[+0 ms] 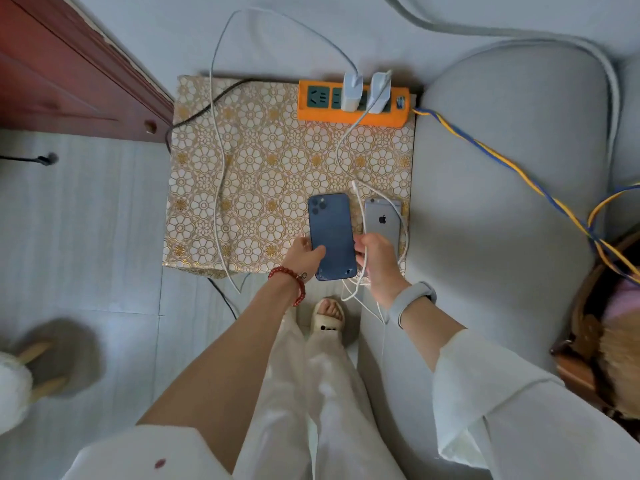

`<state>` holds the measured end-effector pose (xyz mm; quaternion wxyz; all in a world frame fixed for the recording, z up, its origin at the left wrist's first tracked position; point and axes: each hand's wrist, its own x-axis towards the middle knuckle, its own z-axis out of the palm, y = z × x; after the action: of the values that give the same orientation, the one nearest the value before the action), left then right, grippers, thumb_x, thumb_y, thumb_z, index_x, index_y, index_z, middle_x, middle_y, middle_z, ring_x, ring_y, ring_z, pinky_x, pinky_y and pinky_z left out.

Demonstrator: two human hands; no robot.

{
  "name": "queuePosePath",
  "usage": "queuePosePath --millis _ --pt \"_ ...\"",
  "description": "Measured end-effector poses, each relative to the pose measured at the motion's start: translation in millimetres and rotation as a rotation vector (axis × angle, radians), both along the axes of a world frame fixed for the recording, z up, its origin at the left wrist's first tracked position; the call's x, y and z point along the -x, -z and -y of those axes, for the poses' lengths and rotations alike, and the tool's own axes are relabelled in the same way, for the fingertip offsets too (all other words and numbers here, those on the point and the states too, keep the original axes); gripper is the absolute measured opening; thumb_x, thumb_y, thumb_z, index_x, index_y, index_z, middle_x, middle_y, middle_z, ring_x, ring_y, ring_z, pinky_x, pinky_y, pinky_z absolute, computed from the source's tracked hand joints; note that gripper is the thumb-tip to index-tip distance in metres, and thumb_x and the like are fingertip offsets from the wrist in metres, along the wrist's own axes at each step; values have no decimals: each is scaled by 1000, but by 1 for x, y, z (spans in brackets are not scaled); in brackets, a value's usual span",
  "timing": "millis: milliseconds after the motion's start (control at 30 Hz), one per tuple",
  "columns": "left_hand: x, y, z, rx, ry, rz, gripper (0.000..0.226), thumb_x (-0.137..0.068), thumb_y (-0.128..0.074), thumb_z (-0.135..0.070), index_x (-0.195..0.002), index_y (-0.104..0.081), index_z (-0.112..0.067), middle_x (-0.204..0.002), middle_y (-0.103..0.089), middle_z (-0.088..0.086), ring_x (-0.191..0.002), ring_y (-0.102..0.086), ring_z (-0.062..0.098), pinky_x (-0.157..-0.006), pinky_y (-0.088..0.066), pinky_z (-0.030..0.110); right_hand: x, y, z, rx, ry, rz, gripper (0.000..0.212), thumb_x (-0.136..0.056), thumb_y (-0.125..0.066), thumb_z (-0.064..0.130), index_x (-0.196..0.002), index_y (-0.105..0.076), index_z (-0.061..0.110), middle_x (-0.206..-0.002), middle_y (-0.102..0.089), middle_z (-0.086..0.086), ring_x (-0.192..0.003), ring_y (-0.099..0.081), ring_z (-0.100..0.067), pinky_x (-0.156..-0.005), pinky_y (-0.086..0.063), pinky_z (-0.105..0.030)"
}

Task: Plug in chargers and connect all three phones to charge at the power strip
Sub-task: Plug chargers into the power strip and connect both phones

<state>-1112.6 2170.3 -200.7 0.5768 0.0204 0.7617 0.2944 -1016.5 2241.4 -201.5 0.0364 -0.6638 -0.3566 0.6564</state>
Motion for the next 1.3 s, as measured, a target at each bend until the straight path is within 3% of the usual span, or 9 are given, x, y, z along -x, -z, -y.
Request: queuePosePath --millis 100,233,400,533,667,833,933,1067,1300 --pt "-1 -5 9 -7 -179 159 21 -93 -45 -20 -105 -52 -5 -93 -56 6 -79 -55 19 -67 -50 29 -4 -13 -1 -3 -57 -11 31 -88 -38 12 -88 -49 -17 -117 -50 -40 -113 -45 -51 -101 -38 -57" --pt "3 -10 14 16 -232 64 26 -91 -46 -13 -112 -48 3 -99 -55 15 -89 -56 29 -83 -51 52 -11 -29 5 -2 -96 -133 36 -96 -39 24 -65 -55 14 -83 -65 -5 -81 -61 -18 -78 -52 -30" --pt "18 -19 23 -33 -362 39 7 -90 -49 -14 -95 -48 -11 -84 -58 6 -70 -59 20 -67 -55 38 -21 -51 14 -51 -185 -217 27 -88 -40 0 -95 -59 18 -58 -54 -4 -51 -51 -13 -53 -47 -25" --pt "32 -28 22 -79 -560 53 6 -90 -48 -9 -85 -49 -13 -83 -57 7 -71 -58 20 -72 -53 42 -21 -66 35 -195 -474 -107 20 -91 -45 28 -79 -61 28 -50 -54 -3 -37 -46 -8 -47 -43 -24" --pt "43 -39 21 -162 -650 88 4 -91 -46 -9 -94 -49 -7 -88 -59 9 -77 -60 22 -52 -56 29 -17 -76 47 -254 -619 -204 19 -93 -43 14 -83 -60 14 -57 -56 -2 -47 -51 -4 -56 -49 -20" --pt "49 -47 23 -208 -727 121 10 -91 -45 -7 -101 -48 -5 -92 -60 9 -83 -61 23 -70 -55 38 -10 -80 50 -290 -620 -167 18 -95 -39 23 -84 -53 23 -57 -45 8 -55 -47 -14 -62 -46 -36" --pt "49 -50 25 -223 -729 120 10 -91 -45 -7 -100 -48 -5 -92 -60 8 -80 -61 21 -67 -56 34 -5 -84 50 -353 -631 -146 25 -94 -41 27 -87 -61 12 -51 -40 8 -51 -44 -12 -64 -53 -43" --pt "44 -53 24 -243 -769 150 8 -91 -45 -7 -85 -49 -9 -89 -60 9 -78 -61 21 -56 -57 29 -1 -85 52 -319 -590 -136 24 -91 -49 24 -84 -63 6 -38 -43 13 -38 -44 -5 -53 -48 -34" --pt "40 -56 21 -280 -778 198 5 -91 -46 -7 -93 -50 -6 -90 -62 10 -79 -62 22 -54 -58 29 4 -88 51 -273 -555 -131 22 -92 -48 25 -85 -64 11 -38 -49 24 -37 -46 1 -54 -56 -36"
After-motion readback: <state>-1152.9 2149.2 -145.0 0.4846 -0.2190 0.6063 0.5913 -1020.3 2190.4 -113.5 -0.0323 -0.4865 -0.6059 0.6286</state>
